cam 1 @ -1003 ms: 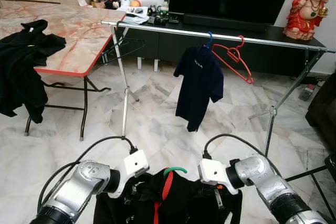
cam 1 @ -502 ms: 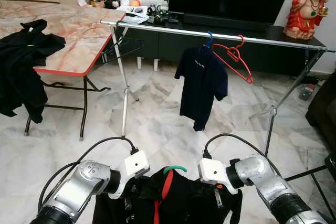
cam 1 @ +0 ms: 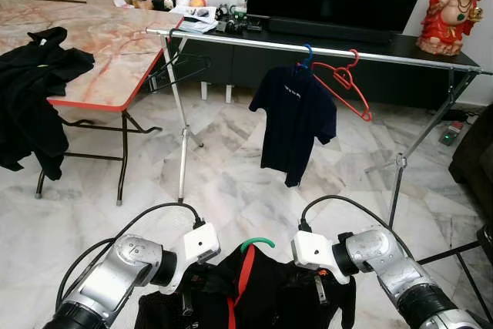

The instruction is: Hang hanger

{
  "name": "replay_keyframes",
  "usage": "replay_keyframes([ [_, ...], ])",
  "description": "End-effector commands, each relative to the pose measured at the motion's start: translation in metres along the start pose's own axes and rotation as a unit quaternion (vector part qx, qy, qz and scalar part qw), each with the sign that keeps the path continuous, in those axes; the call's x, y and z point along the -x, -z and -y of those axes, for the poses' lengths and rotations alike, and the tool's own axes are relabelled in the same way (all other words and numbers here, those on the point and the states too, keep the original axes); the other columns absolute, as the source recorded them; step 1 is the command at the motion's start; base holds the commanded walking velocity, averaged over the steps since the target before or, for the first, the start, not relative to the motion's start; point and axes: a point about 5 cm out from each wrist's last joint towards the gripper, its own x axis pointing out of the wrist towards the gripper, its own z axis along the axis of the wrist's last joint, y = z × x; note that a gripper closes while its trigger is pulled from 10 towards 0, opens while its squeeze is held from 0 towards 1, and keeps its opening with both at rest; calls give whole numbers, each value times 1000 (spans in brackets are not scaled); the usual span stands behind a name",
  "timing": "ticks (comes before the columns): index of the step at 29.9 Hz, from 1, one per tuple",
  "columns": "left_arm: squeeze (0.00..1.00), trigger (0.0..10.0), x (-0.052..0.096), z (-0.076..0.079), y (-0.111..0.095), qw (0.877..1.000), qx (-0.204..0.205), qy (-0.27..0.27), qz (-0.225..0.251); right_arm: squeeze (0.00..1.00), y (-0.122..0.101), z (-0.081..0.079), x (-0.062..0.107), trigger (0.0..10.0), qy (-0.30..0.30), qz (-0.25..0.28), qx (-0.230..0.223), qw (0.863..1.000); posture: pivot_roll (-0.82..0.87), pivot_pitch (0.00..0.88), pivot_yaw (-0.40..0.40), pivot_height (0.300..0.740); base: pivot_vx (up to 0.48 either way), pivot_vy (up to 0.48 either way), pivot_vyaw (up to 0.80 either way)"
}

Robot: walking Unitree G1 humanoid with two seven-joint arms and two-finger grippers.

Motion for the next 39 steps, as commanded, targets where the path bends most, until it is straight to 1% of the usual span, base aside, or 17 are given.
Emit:
replay_keyframes([
  [1,0,0,1,-1,-11,1000,-10,-2,22,0,-10,4,1,0,1,26,16,1000,41,57,-75,740,0,0,0],
  [13,0,0,2,-1,-12,1000,-12,0,24,0,-9,3,2,0,-4,24,11,1000,38,58,-75,740,0,0,0],
  [14,0,0,2,-1,-12,1000,-12,0,24,0,-9,3,2,3098,-3,24,10,1000,38,57,-75,740,0,0,0],
  [15,0,0,1,-1,-13,1000,-13,-1,24,757,-8,3,2,10000,-5,24,4,1000,38,57,-74,740,0,0,0],
  [16,0,0,1,-2,-13,1000,-12,-1,24,757,-8,3,2,10000,-7,24,2,1000,38,57,-74,740,0,0,0],
  [17,0,0,1,-2,-13,1000,-12,-1,25,1000,-7,2,3,10000,-12,24,0,1000,39,57,-74,740,0,0,0],
  [19,0,0,1,-2,-13,1000,-12,-3,25,1000,-7,2,4,10000,-19,23,-1,1000,38,58,-74,740,0,0,0],
  [23,0,0,2,-5,-7,1000,-14,-19,7,1000,-1,-2,5,10000,-37,-5,1,999,36,58,-74,740,0,0,0],
  [27,0,0,3,-6,-4,999,-9,-30,6,1000,20,-6,10,10000,-36,-100,23,994,34,57,-77,740,0,0,0],
  [29,0,0,4,-8,-3,999,-9,-39,5,1000,32,-9,15,10000,-38,-158,37,986,32,55,-78,740,0,0,0],
  [30,0,0,3,-9,-2,999,-10,-48,5,1000,40,-11,18,10000,-37,-191,45,980,32,55,-79,740,0,0,0],
  [33,0,0,3,-12,-1,998,-6,-65,8,1000,45,-12,17,10000,-26,-199,41,979,33,53,-81,740,0,0,0],
  [38,0,0,3,-15,-1,997,1,-81,14,1000,52,-17,16,10000,-28,-213,38,976,32,51,-81,740,0,0,0],
  [39,0,0,3,-17,-1,996,2,-89,13,1000,58,-19,17,10000,-28,-232,38,971,33,49,-81,740,0,0,0],
])
